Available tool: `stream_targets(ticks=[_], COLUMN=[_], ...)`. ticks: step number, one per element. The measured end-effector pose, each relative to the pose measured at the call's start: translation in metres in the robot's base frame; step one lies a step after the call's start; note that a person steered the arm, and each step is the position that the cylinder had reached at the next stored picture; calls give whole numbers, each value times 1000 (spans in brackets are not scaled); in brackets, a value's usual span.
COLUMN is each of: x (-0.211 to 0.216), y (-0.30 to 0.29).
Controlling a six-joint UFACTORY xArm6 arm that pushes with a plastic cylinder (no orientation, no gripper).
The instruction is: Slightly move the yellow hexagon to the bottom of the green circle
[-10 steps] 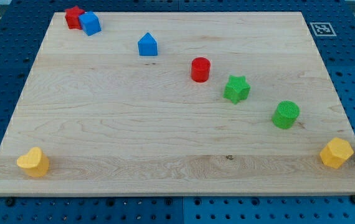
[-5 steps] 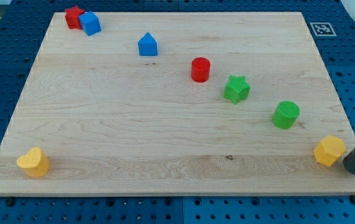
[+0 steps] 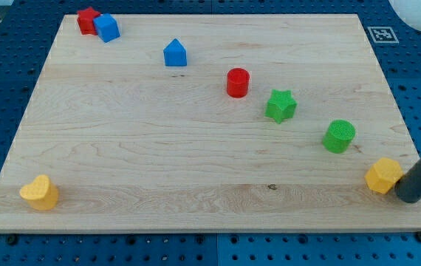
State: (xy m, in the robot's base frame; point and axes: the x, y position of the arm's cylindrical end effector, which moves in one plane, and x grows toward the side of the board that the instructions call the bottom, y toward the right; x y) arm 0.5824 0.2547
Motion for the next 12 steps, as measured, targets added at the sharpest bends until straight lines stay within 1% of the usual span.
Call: stream_targets(ticks=[3, 4, 5, 7, 9, 10, 12], x=[-2, 4, 10, 10, 10, 8, 8], y=[-21, -38, -57, -122, -132, -148, -147])
